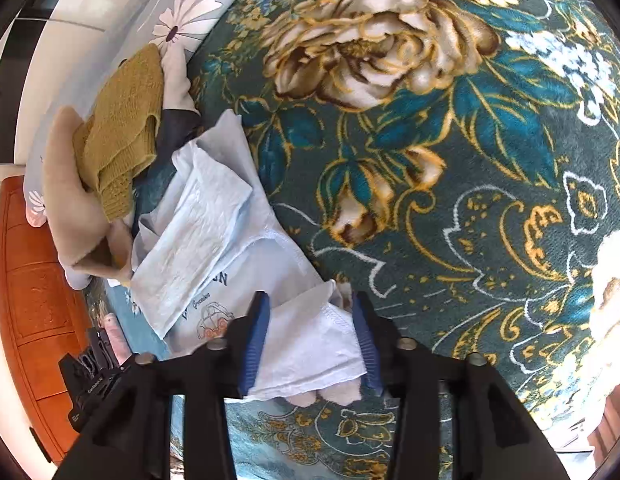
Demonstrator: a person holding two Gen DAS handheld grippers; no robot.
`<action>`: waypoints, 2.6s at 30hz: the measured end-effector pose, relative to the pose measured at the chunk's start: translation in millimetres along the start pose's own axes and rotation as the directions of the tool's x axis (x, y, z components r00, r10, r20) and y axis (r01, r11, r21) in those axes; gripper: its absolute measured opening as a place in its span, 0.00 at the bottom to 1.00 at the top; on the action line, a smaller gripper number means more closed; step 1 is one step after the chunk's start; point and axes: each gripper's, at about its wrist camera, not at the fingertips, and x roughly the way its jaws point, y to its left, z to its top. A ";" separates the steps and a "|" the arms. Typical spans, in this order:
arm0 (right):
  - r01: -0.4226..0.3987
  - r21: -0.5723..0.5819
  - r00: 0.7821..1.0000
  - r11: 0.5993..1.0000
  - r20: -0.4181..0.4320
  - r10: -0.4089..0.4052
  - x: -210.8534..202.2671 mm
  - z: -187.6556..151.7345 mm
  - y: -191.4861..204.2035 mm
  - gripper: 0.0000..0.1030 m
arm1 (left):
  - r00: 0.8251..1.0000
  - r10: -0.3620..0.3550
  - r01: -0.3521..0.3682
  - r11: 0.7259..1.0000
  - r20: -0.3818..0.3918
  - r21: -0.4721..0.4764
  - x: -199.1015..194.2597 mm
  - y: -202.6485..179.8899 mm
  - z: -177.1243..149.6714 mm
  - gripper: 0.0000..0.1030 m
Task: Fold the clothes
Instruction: 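Grasp the hem corner with the left gripper while the right gripper holds the other corner, then lift the hem with both grippers and fold it up toward the collar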
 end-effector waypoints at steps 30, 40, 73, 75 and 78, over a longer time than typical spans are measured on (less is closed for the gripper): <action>-0.096 0.149 0.995 0.984 0.021 0.094 -12.2 -87.9 -34.3 0.11 | 0.969 0.060 -0.013 0.982 -0.239 0.190 -9.7 15.1 -65.7 0.09; -0.143 0.009 0.989 0.990 0.043 0.142 -78.0 -100.5 3.8 0.11 | 0.980 -0.019 0.066 0.971 -0.198 0.231 -109.1 2.8 -79.8 0.06; -0.054 0.055 0.997 0.997 -0.044 0.057 -55.2 -123.7 -14.9 0.11 | 0.926 0.225 -0.070 0.892 -0.304 0.447 57.1 -26.9 -157.5 0.27; -0.072 0.065 0.997 0.995 -0.033 0.074 -53.2 -128.7 -16.3 0.11 | 0.921 0.242 -0.091 0.895 -0.304 0.437 54.8 -30.3 -153.6 0.04; -0.091 0.082 0.995 0.992 -0.023 0.093 -50.5 -136.5 -21.7 0.11 | 0.934 0.199 -0.054 0.900 -0.298 0.432 35.6 -36.0 -147.0 0.03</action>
